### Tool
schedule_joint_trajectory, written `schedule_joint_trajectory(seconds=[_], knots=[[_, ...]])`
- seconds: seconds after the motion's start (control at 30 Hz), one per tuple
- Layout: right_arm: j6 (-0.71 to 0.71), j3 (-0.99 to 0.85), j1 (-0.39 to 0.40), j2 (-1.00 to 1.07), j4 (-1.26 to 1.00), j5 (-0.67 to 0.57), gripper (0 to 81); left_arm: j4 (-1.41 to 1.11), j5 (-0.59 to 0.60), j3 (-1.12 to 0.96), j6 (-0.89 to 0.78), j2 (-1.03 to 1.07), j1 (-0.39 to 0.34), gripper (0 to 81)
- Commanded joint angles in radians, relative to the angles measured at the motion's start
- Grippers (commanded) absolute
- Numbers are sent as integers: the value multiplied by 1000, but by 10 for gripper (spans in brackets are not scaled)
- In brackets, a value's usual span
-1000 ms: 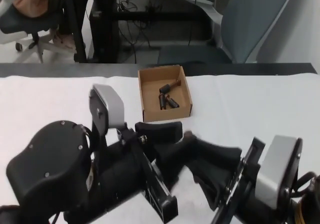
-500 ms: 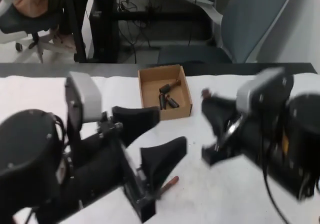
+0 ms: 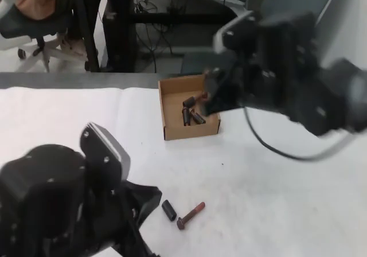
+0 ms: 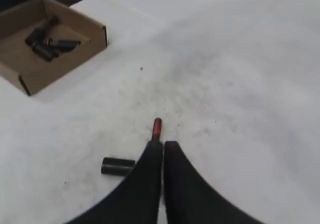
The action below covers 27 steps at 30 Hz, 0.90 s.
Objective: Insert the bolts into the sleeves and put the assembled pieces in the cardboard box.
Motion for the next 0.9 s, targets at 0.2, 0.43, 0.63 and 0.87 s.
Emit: schedule_joint_trajectory(seconds=[0.2,0.43,0.63,0.87], knots=[[-76,-441,-51,373,253,-45,6,12,-168,-67,-492,292,4,559],[-120,-630,-77,518,466,-56,315,114,-190,-177,-690,504,4,557],[-125,-641,-77,506,609,-56,661,168,-182,-310,-743,632,4,557],[-313,-641,-93,459,812,-87,661,251,-224,-379,-839,686,4,489]])
